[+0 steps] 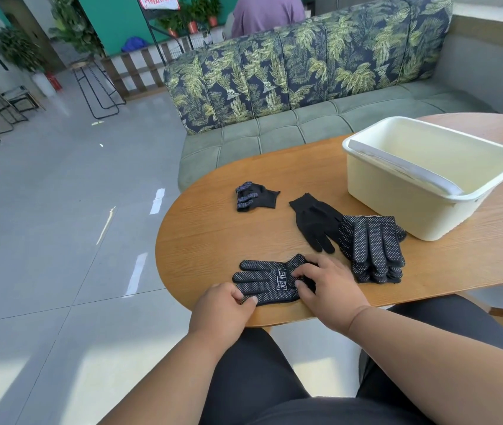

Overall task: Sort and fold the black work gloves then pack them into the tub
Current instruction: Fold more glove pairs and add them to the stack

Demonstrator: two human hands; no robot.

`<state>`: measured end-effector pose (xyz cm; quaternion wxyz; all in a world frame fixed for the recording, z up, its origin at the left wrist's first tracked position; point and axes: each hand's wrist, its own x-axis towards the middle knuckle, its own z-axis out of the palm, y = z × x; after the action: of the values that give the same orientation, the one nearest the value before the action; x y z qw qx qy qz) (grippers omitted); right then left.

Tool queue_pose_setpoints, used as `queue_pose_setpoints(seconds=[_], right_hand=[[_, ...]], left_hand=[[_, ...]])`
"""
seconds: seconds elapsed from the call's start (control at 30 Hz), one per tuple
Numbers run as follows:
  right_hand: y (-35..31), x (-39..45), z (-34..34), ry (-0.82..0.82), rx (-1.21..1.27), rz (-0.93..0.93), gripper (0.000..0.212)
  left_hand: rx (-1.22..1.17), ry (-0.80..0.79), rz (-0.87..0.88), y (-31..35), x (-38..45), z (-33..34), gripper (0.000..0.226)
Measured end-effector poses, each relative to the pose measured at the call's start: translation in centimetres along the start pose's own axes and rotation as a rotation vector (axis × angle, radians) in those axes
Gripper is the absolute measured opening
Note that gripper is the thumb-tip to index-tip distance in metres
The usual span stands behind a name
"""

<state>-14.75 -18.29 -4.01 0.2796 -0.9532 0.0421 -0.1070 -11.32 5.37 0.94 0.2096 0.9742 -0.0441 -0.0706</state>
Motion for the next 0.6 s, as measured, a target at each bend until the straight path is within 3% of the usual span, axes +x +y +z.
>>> queue_pose_setpoints(seconds=[0.23, 0.37, 0.5, 0.6], right_hand=[[0.0, 0.0, 0.0, 0.004, 0.004, -0.002, 0.023], [0.0, 0.0, -0.1, 0.003, 0.000, -0.003, 0.024], [0.0, -0.1, -0.1, 0.000, -0.002, -0.002, 0.025], [0.0, 0.0, -0.1, 0.007, -0.003, -0.006, 0.025]], left_hand=[[0.020, -0.154, -0.039, 1.3, 0.4, -0.9, 0.021], [-0.178, -0.190, -0.093, 1.8, 0.4, -1.2, 0.017], [-0.527, -0.376, -0.143, 1.4, 1.1, -1.1, 0.038], [-0.529, -0.465, -0.055, 0.9, 1.7, -1.3, 0.055]])
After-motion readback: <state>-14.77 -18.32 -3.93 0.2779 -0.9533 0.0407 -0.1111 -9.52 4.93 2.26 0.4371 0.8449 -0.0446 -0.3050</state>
